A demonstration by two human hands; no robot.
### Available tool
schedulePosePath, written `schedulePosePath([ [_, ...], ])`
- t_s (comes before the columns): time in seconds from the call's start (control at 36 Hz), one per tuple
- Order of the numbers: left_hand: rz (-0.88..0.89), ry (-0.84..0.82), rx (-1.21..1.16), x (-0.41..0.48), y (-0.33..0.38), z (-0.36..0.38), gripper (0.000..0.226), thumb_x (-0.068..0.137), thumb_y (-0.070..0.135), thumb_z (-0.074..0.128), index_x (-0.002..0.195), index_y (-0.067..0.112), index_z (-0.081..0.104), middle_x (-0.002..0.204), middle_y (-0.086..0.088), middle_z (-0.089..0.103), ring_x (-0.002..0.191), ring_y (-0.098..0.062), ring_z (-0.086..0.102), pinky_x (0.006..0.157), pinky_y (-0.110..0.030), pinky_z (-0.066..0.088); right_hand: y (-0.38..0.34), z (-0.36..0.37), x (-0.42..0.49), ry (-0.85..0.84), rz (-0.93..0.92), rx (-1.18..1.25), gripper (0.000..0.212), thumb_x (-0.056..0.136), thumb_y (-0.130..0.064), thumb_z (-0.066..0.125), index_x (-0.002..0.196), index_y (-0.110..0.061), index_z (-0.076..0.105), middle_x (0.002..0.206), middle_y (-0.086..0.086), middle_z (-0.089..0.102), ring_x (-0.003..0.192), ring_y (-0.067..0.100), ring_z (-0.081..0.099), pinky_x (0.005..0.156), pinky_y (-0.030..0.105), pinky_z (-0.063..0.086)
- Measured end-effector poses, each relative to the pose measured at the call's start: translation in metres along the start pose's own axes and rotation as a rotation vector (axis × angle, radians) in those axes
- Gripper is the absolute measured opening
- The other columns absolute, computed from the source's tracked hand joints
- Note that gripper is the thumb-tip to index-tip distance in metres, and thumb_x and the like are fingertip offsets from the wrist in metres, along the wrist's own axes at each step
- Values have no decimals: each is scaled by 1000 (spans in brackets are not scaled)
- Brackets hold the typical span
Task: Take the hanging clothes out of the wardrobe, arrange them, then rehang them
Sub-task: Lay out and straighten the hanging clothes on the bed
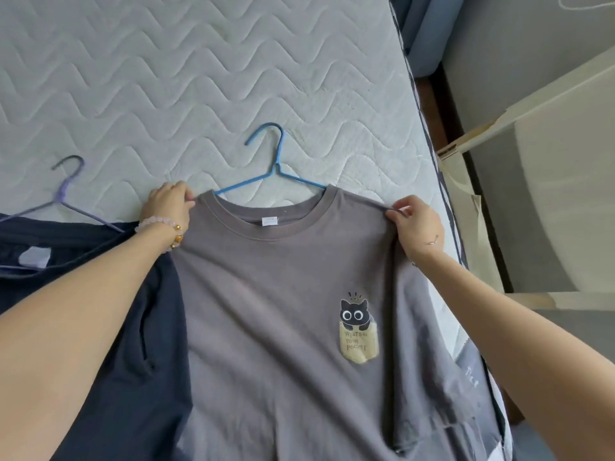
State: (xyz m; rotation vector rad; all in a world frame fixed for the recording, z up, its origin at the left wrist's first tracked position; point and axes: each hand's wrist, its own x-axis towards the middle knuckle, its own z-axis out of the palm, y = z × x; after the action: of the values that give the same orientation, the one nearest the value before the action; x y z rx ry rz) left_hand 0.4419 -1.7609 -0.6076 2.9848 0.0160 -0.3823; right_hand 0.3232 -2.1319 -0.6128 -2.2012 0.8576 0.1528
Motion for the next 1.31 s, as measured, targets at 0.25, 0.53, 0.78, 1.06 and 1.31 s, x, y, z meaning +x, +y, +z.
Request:
schedulePosePath([
  [0.25,129,40,164,16,35,9,22,94,-1,39,111,-5,53,119,-26,51,113,-40,46,88,-50,42,1,-23,52,26,1,-55,12,81,-27,63,92,-22,66,101,2,66,101,27,59,81,32,41],
  [0.53,145,51,129,46,49,10,27,93,-4,36,116,-7,50,124,-28,48,118,-42,42,93,-52,40,-21,-29,98,46,-9,-39,19,80,-29,67,97,-20,68,103,4,68,98,25,62,82,30,47],
  [0.78,75,64,68,57,52,12,20,95,0,43,111,-3,56,124,-29,49,117,-42,45,94,-48,40,-12,-39,80,22,-39,-35,38,82,-33,65,115,-15,57,104,1,56,109,21,56,85,26,39],
  [1.06,174,226,-35,-23,107,9,42,84,-3,54,125,1,49,130,-24,45,121,-41,42,92,-51,39,75,-78,-74,-119,82,-142,73,76,-38,72,136,-13,39,135,6,48,120,23,50,96,34,43],
  [1.31,480,35,-146,-149,162,54,35,83,5,61,118,4,60,121,-14,60,109,-36,58,93,-44,46,122,-80,-127,97,128,-108,23,84,-34,63,94,-14,58,97,2,60,89,22,58,74,33,44],
])
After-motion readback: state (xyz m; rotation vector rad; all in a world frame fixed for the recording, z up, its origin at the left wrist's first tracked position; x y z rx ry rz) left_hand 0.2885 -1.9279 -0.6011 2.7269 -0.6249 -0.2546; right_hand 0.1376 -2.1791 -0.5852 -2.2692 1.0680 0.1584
